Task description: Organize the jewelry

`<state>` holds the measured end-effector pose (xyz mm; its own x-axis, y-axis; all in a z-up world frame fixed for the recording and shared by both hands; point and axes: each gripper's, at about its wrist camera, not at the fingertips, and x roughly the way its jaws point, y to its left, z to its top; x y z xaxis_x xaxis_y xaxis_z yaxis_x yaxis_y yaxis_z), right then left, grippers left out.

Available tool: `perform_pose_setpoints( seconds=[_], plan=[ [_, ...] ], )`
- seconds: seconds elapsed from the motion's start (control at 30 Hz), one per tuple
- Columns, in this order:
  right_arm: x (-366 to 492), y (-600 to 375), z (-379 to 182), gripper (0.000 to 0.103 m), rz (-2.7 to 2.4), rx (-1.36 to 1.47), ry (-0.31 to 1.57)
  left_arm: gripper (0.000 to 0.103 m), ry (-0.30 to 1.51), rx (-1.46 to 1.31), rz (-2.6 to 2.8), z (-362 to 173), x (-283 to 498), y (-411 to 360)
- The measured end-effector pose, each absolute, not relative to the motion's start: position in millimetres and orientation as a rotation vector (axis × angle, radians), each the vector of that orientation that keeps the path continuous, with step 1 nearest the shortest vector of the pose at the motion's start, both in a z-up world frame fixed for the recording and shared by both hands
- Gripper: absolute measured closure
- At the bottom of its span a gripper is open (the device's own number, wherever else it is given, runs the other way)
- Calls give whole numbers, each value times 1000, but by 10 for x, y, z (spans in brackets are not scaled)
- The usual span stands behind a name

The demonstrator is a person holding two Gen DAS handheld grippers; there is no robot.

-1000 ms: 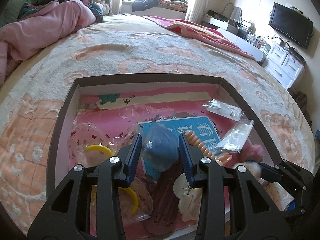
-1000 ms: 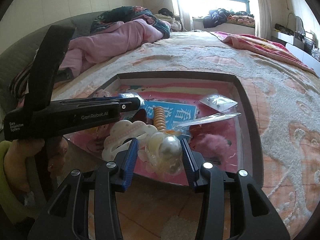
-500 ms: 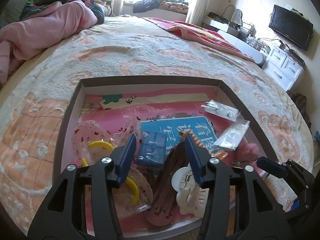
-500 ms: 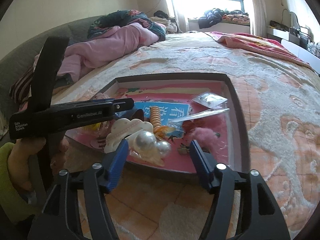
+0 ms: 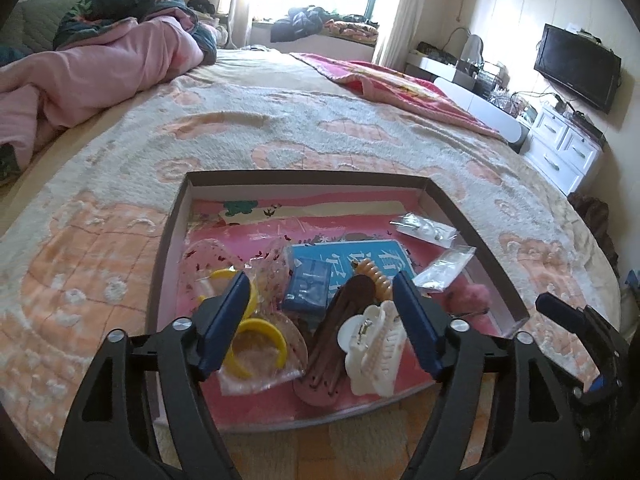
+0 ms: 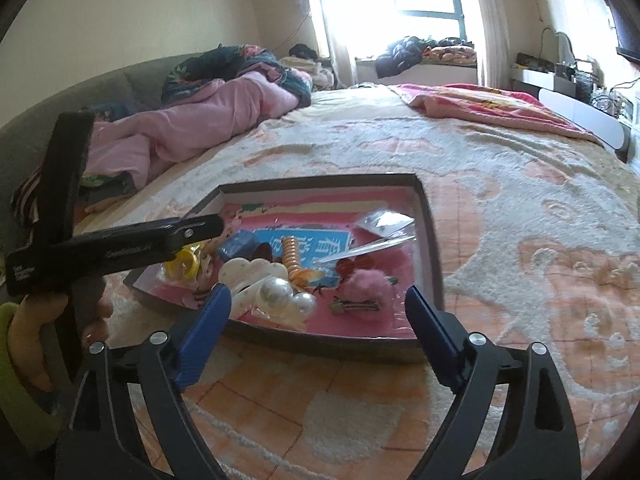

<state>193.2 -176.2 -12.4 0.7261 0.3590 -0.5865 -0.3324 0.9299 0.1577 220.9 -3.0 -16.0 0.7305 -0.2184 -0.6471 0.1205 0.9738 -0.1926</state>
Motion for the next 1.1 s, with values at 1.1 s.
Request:
perform_pose_setpoints(
  seconds=[1.1],
  plan=[
    [1391, -1933, 143, 8, 334, 65, 474, 12, 563, -104, -103, -17, 1335, 101]
  ],
)
